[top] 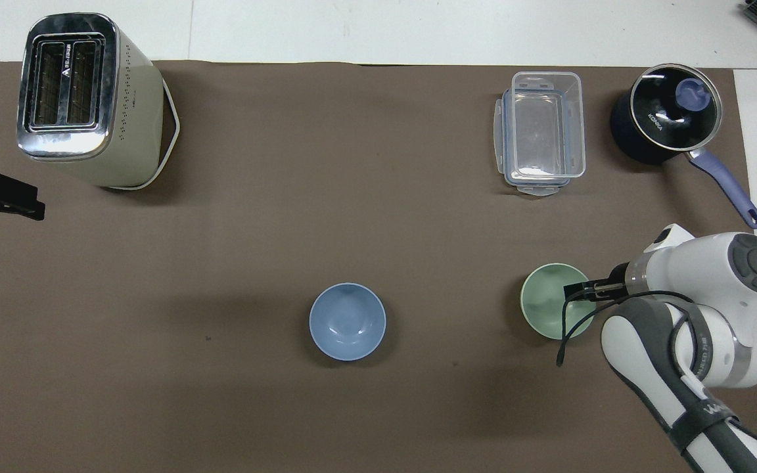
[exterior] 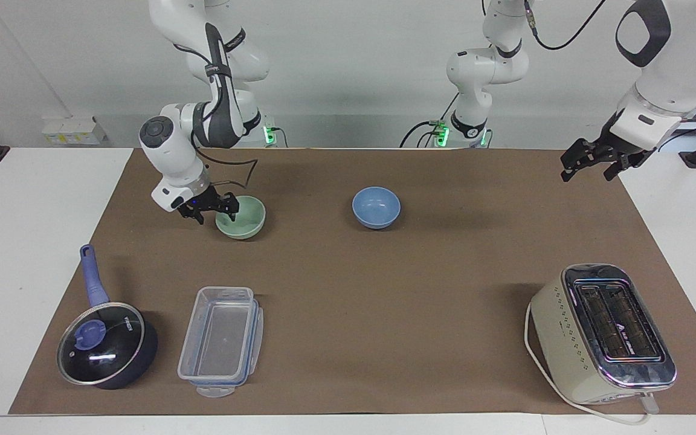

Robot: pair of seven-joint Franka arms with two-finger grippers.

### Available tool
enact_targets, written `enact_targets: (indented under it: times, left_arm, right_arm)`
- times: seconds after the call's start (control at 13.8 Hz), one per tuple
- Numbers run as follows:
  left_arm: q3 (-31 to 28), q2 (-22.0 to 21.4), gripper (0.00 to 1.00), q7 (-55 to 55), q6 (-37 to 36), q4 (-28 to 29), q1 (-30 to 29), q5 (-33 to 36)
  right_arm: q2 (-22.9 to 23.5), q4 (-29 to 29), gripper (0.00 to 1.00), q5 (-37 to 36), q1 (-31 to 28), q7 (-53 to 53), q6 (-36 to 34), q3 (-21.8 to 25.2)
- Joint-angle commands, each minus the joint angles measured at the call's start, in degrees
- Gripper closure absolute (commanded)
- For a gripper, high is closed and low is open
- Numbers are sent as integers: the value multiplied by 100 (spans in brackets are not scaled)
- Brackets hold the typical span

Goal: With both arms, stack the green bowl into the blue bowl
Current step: 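Reach the right gripper to the green bowl and grasp its rim, then carry the green bowl with the right gripper over the blue bowl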

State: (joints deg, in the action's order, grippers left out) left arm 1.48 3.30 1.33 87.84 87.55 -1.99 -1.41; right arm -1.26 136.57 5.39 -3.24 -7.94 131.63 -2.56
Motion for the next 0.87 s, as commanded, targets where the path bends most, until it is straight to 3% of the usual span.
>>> enact_targets:
  times: [0.0,0.22,0.29,0.36,0.65,0.8]
  left_arm:
    - [37,-31,0,-19,-91,-10,-56,62]
    - [37,-23,0,-19,-91,-10,-48,62]
    - [37,-23,0,-19,-91,-19,-47,62]
    - [37,-23,0,-19,-91,-10,-56,62]
    - [37,-23,0,-19,-91,-10,-48,62]
    - [37,-23,0,-19,-91,-19,-56,62]
  right_arm:
    - [-58,80,29,138,-10,-304,38,1]
    - [-58,80,75,129,-10,-357,3,1]
    - [-58,80,94,129,-10,-366,-6,1]
    - [-50,62,100,129,-19,-357,-58,1]
    - [-172,-288,100,129,7,-348,-601,-69]
    - [-365,-421,100,138,304,-279,-849,-78]
